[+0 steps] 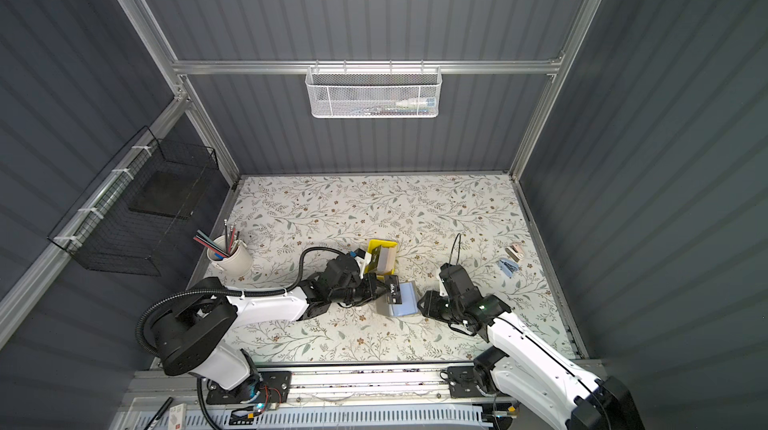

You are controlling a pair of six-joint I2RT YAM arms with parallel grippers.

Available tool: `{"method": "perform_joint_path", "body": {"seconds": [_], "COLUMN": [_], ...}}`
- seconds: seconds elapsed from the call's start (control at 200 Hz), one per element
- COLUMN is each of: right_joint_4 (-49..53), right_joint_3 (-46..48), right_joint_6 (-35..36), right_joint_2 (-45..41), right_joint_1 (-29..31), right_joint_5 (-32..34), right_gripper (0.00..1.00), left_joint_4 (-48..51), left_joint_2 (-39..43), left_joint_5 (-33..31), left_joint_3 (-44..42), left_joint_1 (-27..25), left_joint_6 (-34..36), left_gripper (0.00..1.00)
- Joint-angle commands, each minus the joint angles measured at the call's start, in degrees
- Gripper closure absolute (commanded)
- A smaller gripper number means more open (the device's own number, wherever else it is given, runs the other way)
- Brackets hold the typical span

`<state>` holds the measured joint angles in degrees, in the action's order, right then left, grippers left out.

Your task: Put the credit cards into the card holder

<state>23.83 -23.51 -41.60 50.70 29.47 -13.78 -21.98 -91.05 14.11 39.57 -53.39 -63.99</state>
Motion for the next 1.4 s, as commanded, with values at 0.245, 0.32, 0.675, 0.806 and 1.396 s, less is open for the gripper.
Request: {"method": "perform_joint_path", "body": {"seconds": [0.245, 0.32, 0.675, 0.806, 1.396], "right_joint_4": [-7.34, -8.37, -11.4, -11.7, -10.11], "right_joint_3": [0.57, 0.24, -1.59, -1.81, -1.0], "right_joint_6": [1.96, 2.02, 2.67, 2.42, 0.86], "right_joint_2": [7.61, 9.43, 18.26, 20.35, 19.61], "right_joint_1": [0.31, 0.35, 1.59, 3.15, 6.64], "right_joint_5": [-0.63, -0.41, 2.03, 3.59, 6.35], "right_gripper": [0.7, 0.73, 0.81, 0.82, 0.87], "left_joint_4": [5.53, 5.78, 8.69, 7.97, 10.37], "left_joint_2": [-1.28, -1.09, 0.87, 0.26, 0.25], "left_joint_5": [-1.32, -1.27, -2.34, -2.04, -3.58], "left_joint_3": [1.11, 0.53, -1.21, -1.53, -2.28], "left_joint_1": [-0.45, -0.45, -0.41, -0.4, 0.47], "left_joint_6": [-1.49, -1.54, -1.57, -1.93, -2.9], "left_gripper": [1.0, 1.0, 1.0, 1.0, 1.0]}}
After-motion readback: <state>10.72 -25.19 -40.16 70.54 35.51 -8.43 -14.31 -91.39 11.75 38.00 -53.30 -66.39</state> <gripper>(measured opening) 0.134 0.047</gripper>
